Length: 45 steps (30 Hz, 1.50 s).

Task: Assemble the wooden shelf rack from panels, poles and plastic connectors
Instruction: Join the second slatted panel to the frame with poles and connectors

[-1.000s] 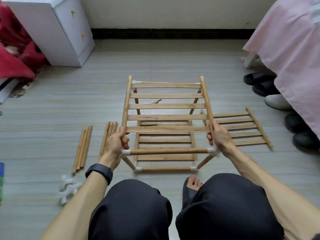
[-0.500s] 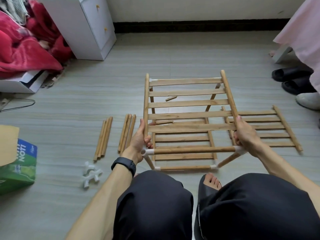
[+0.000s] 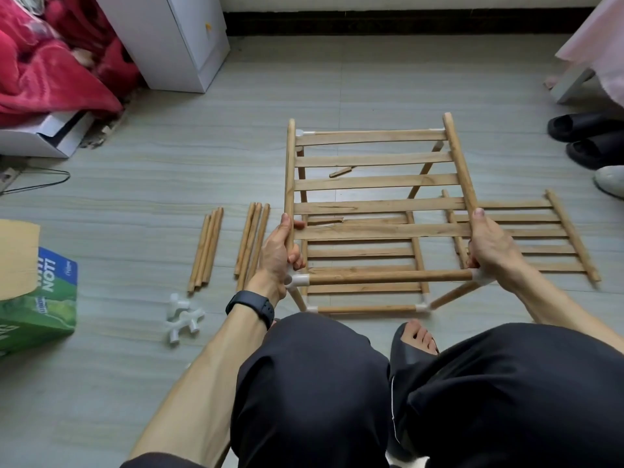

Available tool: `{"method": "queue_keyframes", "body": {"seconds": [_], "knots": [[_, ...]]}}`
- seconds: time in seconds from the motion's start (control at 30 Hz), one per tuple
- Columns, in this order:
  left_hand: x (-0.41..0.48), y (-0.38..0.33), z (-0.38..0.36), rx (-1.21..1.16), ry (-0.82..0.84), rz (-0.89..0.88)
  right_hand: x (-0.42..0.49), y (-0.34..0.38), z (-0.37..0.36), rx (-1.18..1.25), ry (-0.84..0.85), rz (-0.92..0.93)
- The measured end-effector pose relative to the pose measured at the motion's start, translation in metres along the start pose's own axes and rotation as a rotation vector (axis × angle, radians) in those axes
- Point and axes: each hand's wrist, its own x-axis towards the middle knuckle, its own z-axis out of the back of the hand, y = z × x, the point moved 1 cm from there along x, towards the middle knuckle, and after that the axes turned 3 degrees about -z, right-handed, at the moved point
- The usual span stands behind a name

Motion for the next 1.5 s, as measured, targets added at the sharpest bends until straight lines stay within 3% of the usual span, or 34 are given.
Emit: {"method": "queue_keyframes", "body": {"seconds": [0.23,0.33,0.43,0.53,0.6,0.67,0.8,0.93,1.0,1.03,1.1,1.13,1.2,1.27,1.37,1.5], "knots": [[-0.006,0.003,0.0,0.029,-0.049,-0.074,-0.001,0.012,-0.002,-0.196,-0.048,-0.016],[-0.006,0.004,-0.004,0.006,-0.059,-0.057,-0.013,0.021,-0.009,-0.429,-0.216,-0.007],[-0.004,0.006,-0.013,-0.037,-0.074,-0.014,-0.035,0.048,-0.03,-0.563,-0.353,0.355],[-0.003,0.014,-0.025,-0.056,-0.086,0.064,-0.062,0.077,-0.063,-0.541,-0.199,0.763],[-0.006,0.02,-0.028,-0.114,-0.021,0.14,-0.074,0.086,-0.077,-0.59,0.039,0.772],[-0.011,0.023,-0.029,-0.111,0.075,0.139,-0.083,0.085,-0.087,-0.709,0.16,0.747],[-0.006,0.005,-0.04,0.029,0.089,0.066,-0.096,0.088,-0.102,-0.77,0.148,0.847],[0.003,-0.006,-0.048,-0.123,-0.005,0.077,-0.096,0.098,-0.099,-0.638,0.192,0.836],[0.005,-0.004,-0.048,-0.158,0.002,0.106,-0.086,0.092,-0.082,-0.461,0.086,0.773],[0.005,-0.002,-0.048,-0.165,-0.002,0.115,-0.076,0.085,-0.069,-0.346,-0.052,0.702],[0.005,-0.001,-0.046,-0.178,-0.028,0.115,-0.048,0.067,-0.032,-0.174,-0.374,0.452],[0.005,0.0,-0.046,-0.189,-0.043,0.11,-0.03,0.057,-0.012,-0.13,-0.447,0.281],[0.002,0.003,-0.046,-0.208,-0.054,0.099,0.006,0.037,0.022,-0.116,-0.341,-0.052],[-0.002,0.006,-0.048,-0.217,-0.043,0.091,0.031,0.019,0.041,-0.061,-0.09,-0.222],[-0.003,0.009,-0.053,-0.194,-0.029,0.075,0.044,0.008,0.045,0.411,0.192,-0.308],[0.001,0.011,-0.053,-0.119,-0.037,0.045,0.043,0.0,0.043,0.726,0.245,-0.324]]}}
